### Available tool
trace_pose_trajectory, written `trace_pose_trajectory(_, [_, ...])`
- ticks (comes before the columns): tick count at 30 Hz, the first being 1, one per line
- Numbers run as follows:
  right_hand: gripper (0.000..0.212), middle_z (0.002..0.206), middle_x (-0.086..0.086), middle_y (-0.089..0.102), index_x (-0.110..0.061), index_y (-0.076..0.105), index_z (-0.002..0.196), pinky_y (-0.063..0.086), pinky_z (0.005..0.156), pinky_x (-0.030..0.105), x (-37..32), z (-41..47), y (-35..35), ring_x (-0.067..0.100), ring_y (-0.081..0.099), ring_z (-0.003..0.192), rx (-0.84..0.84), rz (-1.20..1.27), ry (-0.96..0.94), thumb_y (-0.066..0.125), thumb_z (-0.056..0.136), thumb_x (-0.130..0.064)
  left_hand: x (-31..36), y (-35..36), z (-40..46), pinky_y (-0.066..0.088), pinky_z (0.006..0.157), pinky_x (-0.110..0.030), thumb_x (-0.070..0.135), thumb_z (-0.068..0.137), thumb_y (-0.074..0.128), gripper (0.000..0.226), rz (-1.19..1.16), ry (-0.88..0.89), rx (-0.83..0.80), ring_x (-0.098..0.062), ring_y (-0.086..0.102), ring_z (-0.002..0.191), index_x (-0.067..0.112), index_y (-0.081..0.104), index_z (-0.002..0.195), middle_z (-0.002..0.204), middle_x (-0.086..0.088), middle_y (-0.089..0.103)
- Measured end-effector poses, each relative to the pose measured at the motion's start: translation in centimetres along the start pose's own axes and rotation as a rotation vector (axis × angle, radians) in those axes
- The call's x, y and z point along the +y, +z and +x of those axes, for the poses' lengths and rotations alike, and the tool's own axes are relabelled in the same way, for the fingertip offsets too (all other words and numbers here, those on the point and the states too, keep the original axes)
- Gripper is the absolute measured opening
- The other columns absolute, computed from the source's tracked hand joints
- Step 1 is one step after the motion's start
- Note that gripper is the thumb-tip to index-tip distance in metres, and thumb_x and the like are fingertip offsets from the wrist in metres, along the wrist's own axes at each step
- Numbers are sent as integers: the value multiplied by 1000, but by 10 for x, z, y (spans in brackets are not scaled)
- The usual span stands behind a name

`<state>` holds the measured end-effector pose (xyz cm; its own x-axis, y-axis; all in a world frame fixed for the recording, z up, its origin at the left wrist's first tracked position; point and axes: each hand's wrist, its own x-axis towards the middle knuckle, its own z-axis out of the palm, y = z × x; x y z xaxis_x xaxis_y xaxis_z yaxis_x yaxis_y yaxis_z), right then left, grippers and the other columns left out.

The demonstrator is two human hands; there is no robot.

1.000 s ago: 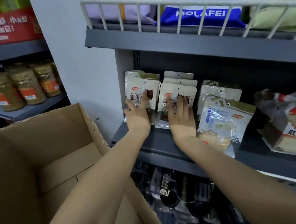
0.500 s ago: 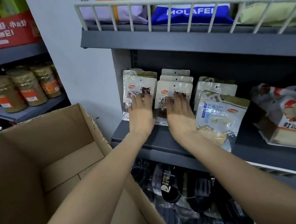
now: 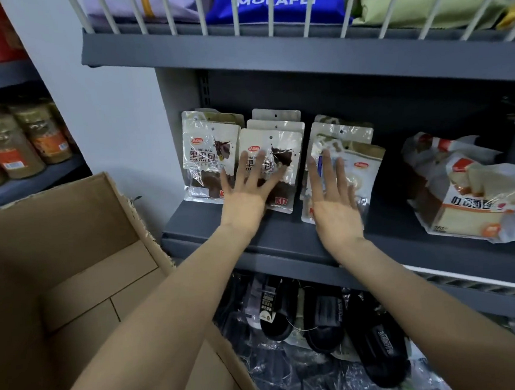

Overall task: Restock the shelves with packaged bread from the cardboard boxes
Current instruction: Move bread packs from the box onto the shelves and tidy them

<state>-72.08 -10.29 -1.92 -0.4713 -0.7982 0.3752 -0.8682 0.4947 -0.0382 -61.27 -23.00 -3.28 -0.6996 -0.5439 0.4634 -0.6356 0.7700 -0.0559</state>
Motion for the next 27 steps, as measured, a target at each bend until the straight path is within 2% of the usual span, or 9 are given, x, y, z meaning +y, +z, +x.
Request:
trace_pose_trajectory(3, [78, 157, 5, -21, -10, -10, 150, 11, 116, 50, 3, 20, 6, 25, -17, 145, -9, 57, 21, 38, 93, 12, -6, 2, 1, 9, 105, -71, 21, 73, 78, 98, -46, -99, 44, -38, -2, 146, 45, 16, 146, 160, -10, 1])
trace_pose_trajectory(7, [58, 157, 15, -2, -13, 13, 150, 16, 116, 46, -2, 41, 10, 29, -3, 146, -96, 131, 68, 32, 97, 3, 0, -3, 9, 9, 107, -70, 32, 81, 71, 99, -164, -257, -91, -41, -17, 143, 50, -2, 145, 156, -10, -24])
trace_pose_trajectory(10, [47, 156, 17, 4, -12, 17, 150, 12, 116, 47, -4, 48, 10, 32, 2, 144, -119, 205, 54, 22, 103, -14, 3, -1, 19, 14, 107, -70, 34, 81, 71, 102, -197, -277, -137, -42, -18, 142, 52, -9, 143, 155, -9, -28])
trace_pose_trajectory(14, [74, 151, 23, 13, -12, 16, 148, 25, 112, 53, -10, 41, 14, 38, 13, 140, 15, 148, 86, 52, 85, 3, -3, -7, 20, 22, 110, -63, 42, 75, 74, 111, -204, -255, -135, -41, -5, 145, 51, -13, 143, 158, -8, -14])
trace_pose_trajectory(17, [80, 148, 24, 25, -12, 26, 145, 28, 108, 60, -15, 36, 14, 40, 21, 138, 229, 169, -17, 64, 75, -11, -16, -15, 15, 28, 109, -56, 37, 72, 64, 102, -307, -263, 36, -36, 18, 141, 39, -3, 149, 157, -5, 12])
trace_pose_trajectory(19, [85, 154, 20, 17, -20, 20, 148, 23, 112, 58, -20, 41, 9, 39, 13, 143, 251, 134, -135, 68, 77, -24, -25, -19, 17, 28, 109, -55, 32, 72, 58, 94, -335, -325, 116, -34, 20, 141, 33, 6, 150, 156, -4, 17])
trace_pose_trajectory(21, [92, 158, 14, -5, -30, 6, 151, 15, 116, 56, -26, 51, 3, 37, -4, 146, 128, 105, -187, 67, 82, -33, -33, -22, 21, 19, 113, -58, 37, 78, 56, 90, -287, -340, 59, -34, 6, 145, 38, 2, 149, 160, -2, 2])
trace_pose_trajectory(24, [96, 155, 9, -26, -37, -9, 149, 2, 117, 54, -28, 58, 3, 32, -25, 142, -80, 18, -140, 64, 86, -34, -41, -25, 26, 11, 111, -64, 44, 83, 56, 90, -273, -322, -107, -34, -10, 146, 46, -8, 146, 159, 2, -15])
trace_pose_trajectory(27, [97, 154, 8, -29, -37, -13, 148, -1, 115, 56, -30, 56, 6, 30, -29, 141, -127, 1, -103, 63, 88, -27, -46, -26, 23, 13, 111, -64, 48, 84, 58, 89, -253, -309, -98, -34, -8, 146, 44, -5, 147, 160, 1, -9])
